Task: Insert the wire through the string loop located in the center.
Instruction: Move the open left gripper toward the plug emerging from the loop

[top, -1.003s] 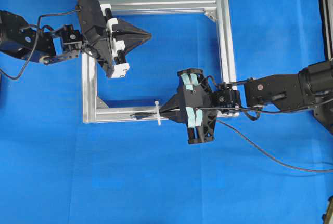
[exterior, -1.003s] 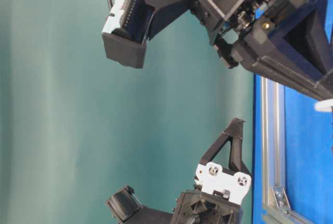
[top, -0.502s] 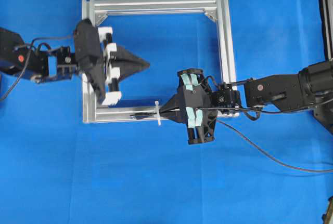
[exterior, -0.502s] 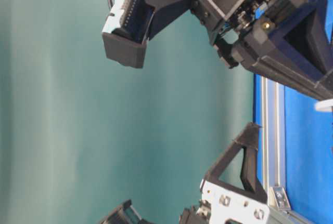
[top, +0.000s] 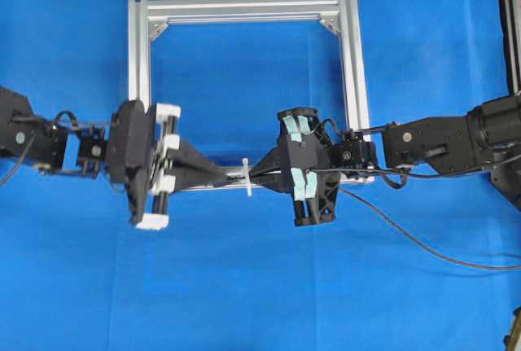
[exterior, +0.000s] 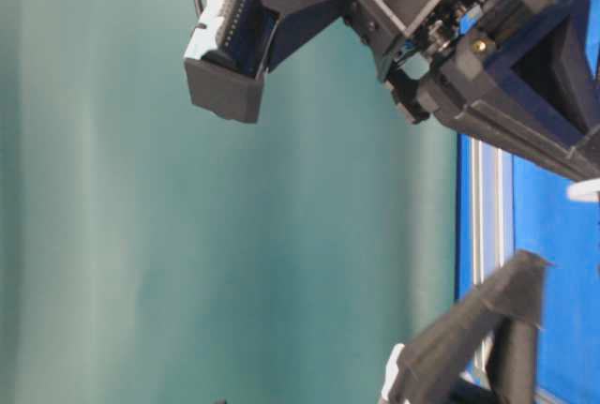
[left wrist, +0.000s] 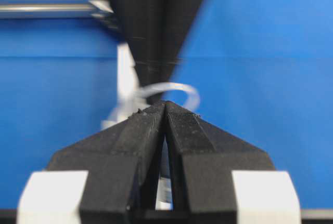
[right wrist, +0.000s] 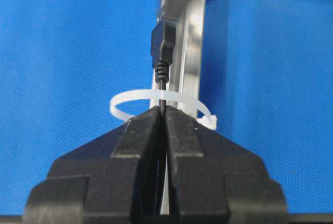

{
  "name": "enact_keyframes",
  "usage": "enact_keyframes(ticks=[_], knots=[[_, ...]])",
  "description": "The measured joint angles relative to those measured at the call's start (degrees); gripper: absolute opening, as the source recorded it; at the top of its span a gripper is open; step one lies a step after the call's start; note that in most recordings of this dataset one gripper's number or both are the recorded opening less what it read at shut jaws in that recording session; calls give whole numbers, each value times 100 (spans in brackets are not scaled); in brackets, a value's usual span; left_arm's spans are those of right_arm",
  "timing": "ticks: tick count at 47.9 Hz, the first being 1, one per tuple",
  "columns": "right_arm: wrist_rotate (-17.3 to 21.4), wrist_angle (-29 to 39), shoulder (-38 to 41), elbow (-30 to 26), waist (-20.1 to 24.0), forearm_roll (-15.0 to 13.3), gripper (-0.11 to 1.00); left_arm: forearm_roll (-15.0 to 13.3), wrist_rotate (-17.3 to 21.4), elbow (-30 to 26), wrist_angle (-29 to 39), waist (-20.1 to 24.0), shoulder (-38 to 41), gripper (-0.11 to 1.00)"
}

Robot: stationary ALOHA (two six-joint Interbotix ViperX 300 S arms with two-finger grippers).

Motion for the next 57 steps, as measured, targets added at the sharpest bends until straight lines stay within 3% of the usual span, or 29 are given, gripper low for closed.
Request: enact_keyframes(ticks=[45,52,57], knots=[[-9,0,0,9,9,0,-3,0,0,-18,79,-176,0,1],[-9,9,0,9,9,0,-3,0,0,-18,79,-185,0,16],[-9,0,0,9,0,0,-3,0,9,-18,79,-176,0,43]])
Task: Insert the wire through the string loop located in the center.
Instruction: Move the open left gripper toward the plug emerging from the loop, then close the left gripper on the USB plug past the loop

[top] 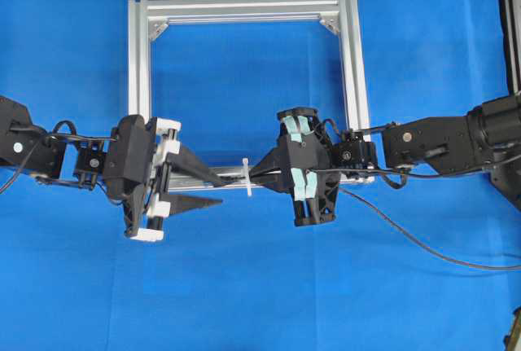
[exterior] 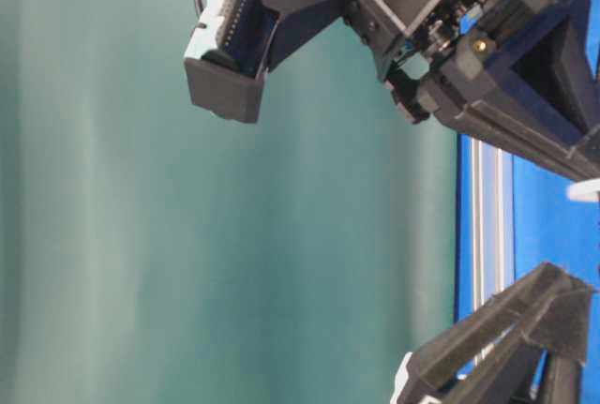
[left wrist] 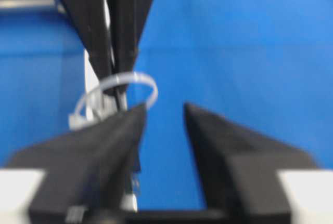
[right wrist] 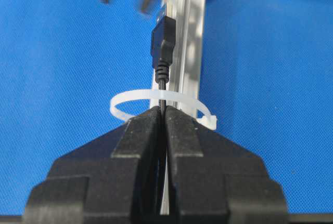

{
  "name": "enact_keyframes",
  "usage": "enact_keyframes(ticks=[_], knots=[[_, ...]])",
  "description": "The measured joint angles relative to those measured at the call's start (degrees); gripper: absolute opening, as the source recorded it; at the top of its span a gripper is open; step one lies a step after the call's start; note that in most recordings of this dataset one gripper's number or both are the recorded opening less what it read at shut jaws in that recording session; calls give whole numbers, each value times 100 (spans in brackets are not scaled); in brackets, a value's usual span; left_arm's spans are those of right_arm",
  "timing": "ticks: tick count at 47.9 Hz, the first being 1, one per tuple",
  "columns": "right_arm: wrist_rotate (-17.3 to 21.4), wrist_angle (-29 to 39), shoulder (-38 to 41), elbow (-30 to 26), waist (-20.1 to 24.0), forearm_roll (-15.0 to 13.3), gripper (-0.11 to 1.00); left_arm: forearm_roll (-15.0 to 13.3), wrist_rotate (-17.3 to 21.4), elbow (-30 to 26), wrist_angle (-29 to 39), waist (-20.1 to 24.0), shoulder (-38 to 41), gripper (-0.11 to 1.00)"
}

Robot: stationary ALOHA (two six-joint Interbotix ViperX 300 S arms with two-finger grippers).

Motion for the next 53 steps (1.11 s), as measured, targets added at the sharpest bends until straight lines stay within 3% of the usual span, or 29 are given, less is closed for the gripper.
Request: enact_keyframes(ticks=[7,10,53], knots=[[0,0,0,0,9,0,-3,-9,0,-9,0,0,0,84],[0,0,0,0,9,0,-3,-9,0,-9,9,0,-9,90],[0,0,0,0,9,0,-3,0,0,-44,141,9,0,89]])
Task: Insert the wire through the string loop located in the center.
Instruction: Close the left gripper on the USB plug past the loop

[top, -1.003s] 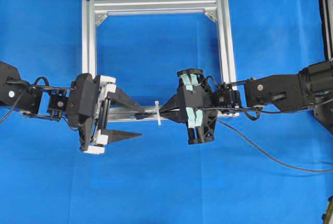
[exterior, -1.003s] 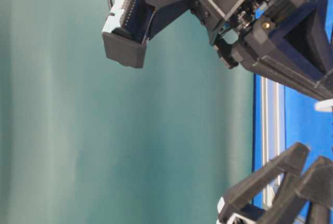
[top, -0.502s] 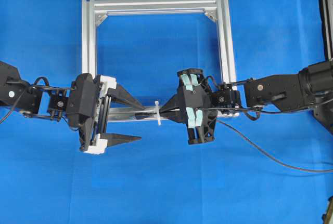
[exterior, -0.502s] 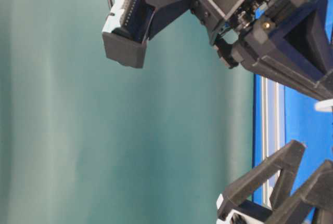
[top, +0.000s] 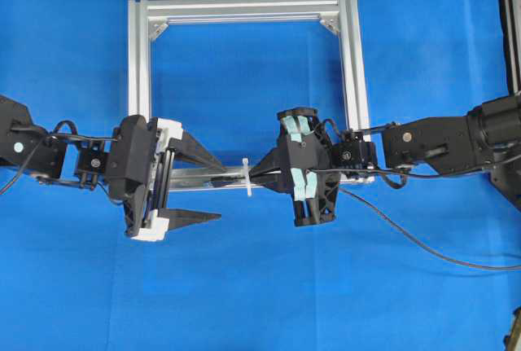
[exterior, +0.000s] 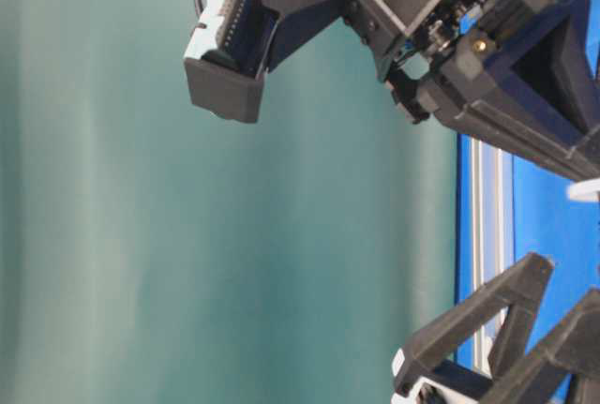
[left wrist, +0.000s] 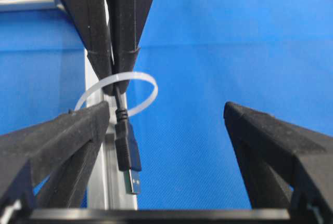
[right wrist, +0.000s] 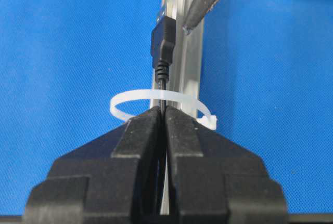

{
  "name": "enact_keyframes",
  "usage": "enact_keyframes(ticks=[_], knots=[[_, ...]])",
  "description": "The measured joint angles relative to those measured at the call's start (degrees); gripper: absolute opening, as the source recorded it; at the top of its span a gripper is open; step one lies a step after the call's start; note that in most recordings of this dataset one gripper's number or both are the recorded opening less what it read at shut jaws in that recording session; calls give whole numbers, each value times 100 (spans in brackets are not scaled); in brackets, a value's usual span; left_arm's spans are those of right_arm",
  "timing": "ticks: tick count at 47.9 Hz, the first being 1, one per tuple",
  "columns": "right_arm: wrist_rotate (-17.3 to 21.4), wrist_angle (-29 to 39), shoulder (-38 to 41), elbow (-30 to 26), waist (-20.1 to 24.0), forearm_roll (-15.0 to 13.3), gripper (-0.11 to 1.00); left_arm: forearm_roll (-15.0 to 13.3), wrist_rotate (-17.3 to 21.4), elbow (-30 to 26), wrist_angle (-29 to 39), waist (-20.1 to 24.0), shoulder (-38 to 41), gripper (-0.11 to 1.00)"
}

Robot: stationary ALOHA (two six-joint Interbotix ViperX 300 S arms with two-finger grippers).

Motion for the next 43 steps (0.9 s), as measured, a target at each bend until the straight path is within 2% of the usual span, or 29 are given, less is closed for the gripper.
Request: enact_keyframes(ticks=[14,43], knots=[[0,0,0,-9,-9,0,-3,0,0,-220,606,158,255,89],[0,0,0,-9,0,0,-3,0,0,-290,870,158,325,89]])
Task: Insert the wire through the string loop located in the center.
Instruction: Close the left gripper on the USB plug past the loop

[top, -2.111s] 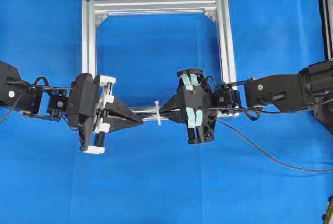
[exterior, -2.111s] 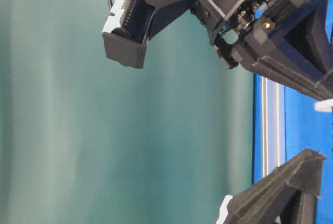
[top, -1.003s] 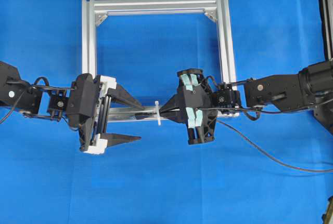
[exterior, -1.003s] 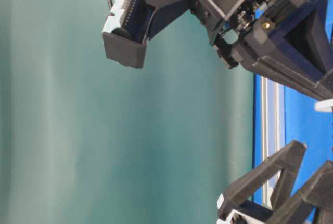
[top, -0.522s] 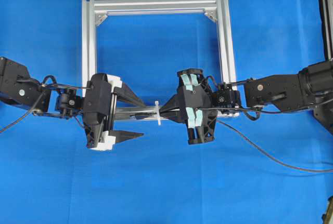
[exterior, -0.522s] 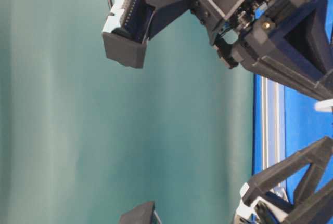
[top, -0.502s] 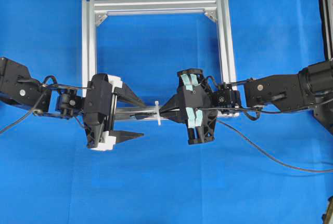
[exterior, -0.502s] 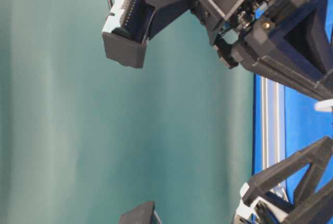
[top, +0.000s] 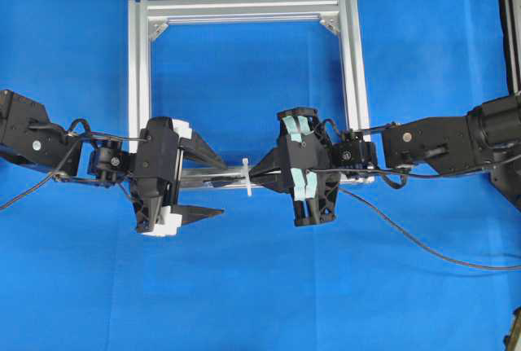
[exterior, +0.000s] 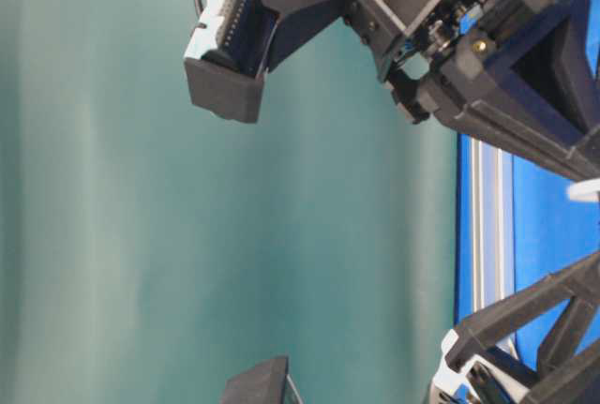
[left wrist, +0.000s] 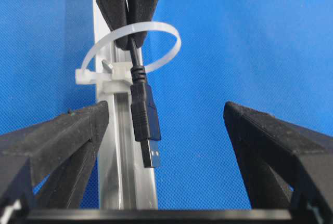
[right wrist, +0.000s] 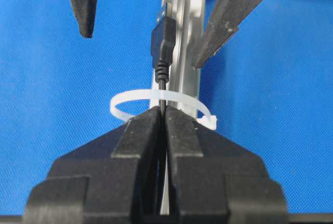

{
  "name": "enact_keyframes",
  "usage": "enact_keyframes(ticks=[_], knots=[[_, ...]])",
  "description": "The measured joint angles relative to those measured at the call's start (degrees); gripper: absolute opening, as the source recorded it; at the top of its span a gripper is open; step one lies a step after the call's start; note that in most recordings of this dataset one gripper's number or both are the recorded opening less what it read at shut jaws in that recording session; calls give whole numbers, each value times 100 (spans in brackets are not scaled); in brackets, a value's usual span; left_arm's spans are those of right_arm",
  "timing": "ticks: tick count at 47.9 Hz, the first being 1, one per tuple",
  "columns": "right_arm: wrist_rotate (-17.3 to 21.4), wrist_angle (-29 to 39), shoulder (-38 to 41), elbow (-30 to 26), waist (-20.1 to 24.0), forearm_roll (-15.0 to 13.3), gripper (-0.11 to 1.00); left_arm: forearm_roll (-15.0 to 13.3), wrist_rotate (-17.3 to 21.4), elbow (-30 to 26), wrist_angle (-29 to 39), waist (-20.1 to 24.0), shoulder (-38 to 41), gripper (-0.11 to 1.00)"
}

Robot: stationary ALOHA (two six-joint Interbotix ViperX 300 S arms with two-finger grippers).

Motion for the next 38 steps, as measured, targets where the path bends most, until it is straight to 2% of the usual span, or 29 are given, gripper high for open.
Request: enact_keyframes(ticks=[38], knots=[[-18,0,0,0,0,0,-3,0,0,-9,18,0,0,85]])
